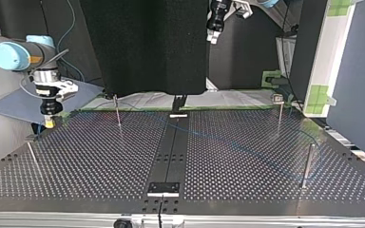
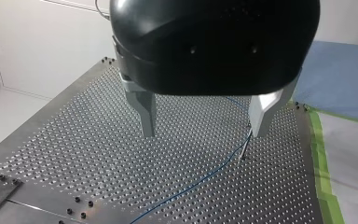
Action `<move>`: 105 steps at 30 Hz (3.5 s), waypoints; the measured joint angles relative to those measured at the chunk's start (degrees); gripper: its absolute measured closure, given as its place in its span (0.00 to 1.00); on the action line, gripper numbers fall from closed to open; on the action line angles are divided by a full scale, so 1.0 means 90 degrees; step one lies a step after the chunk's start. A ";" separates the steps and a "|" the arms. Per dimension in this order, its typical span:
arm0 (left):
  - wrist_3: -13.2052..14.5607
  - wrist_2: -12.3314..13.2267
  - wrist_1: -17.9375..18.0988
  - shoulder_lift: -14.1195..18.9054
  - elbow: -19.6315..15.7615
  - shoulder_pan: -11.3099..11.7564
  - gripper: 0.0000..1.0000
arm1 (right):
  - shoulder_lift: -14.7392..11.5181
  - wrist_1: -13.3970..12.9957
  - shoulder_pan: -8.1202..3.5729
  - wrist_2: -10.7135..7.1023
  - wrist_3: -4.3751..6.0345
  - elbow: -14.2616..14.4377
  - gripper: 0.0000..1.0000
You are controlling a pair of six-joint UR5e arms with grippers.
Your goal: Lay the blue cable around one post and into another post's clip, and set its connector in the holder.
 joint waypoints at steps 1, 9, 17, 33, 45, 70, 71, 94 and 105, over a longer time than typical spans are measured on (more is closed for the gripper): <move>0.0000 0.0000 -0.0001 0.0000 0.0001 0.0000 0.00 | -0.0003 -0.0004 -0.0021 0.0001 0.0065 0.0000 1.00; 0.0004 0.0000 -0.0029 0.0000 0.0003 0.0000 0.00 | -0.0165 0.0011 -0.0158 -0.0008 0.0526 -0.0001 1.00; 0.0030 0.0000 -0.0110 0.0000 0.0004 0.0000 0.00 | -0.0402 0.0028 -0.0330 -0.0011 0.1002 0.0001 1.00; 0.0079 0.0008 -0.0246 0.0000 0.0004 0.0002 0.00 | -0.0374 -0.0191 -0.0596 -0.0079 0.1185 0.0001 1.00; 0.0115 0.0009 -0.0286 0.0000 0.0004 0.0028 0.00 | -0.0187 0.0189 -0.0657 -0.0161 0.0737 -0.0216 1.00; 0.0176 0.0029 -0.0425 0.0000 0.0028 0.0075 0.00 | 0.0125 0.0989 -0.0645 -0.0468 0.0238 -0.1048 1.00; 0.0176 0.0029 -0.0428 0.0000 0.0028 0.0075 0.00 | 0.0147 0.1004 -0.0646 -0.0476 0.0235 -0.1063 1.00; 0.0206 0.0029 -0.0507 0.0000 0.0034 0.0075 0.00 | 0.0383 0.1295 -0.0669 -0.0705 0.0126 -0.1371 1.00; 0.0206 0.0029 -0.0523 0.0000 0.0033 0.0074 0.00 | 0.0593 0.1470 -0.0654 -0.0715 0.0069 -0.1576 1.00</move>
